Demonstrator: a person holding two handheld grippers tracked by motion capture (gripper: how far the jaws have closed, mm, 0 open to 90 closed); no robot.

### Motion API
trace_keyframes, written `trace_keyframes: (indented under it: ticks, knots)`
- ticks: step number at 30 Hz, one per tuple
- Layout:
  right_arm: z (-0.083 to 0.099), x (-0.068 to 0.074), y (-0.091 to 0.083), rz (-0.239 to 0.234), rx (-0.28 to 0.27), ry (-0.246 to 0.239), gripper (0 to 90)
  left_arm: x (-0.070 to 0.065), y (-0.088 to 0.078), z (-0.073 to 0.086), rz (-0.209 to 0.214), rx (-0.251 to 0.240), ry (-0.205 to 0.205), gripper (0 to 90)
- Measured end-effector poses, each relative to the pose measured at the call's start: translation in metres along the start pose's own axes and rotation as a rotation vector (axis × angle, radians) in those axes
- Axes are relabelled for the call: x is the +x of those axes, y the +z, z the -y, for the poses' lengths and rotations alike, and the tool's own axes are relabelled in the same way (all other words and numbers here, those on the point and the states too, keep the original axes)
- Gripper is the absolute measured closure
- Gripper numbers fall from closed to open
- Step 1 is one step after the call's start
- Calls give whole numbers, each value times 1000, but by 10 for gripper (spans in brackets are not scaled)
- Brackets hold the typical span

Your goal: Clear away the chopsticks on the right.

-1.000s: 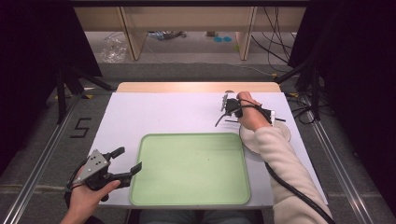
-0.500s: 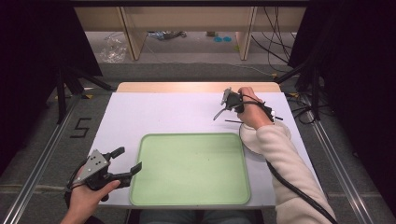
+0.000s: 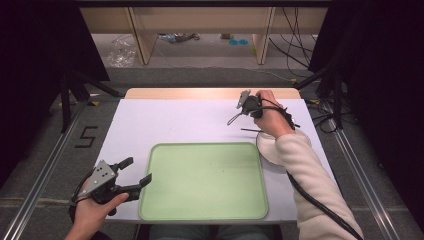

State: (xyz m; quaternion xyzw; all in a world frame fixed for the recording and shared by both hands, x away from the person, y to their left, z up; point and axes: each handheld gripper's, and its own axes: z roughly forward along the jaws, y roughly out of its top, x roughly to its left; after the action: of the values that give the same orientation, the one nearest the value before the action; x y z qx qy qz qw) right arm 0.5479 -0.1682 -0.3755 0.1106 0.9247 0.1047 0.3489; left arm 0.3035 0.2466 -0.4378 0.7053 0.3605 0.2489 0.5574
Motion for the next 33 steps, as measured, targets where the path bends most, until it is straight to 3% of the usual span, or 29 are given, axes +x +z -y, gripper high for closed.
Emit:
trace_keyframes:
  ticks: [1, 12, 25, 29, 33]
  knots:
    - [-1, 2, -2, -5, 5, 29, 878, 0, 0, 0, 1, 0, -1, 151]
    - [-8, 2, -7, -1, -36, 47, 878, 0, 0, 0, 0, 0, 1, 151]
    - [-12, 0, -16, 4, -117, 106, 879, 1, 0, 0, -2, 10, 2, 152]
    - [-13, 0, -20, 5, -152, 132, 879, 1, 0, 0, -1, 7, 1, 152]
    - [-14, -1, -26, 0, -196, 190, 879, 1, 0, 0, -3, 11, 1, 152]
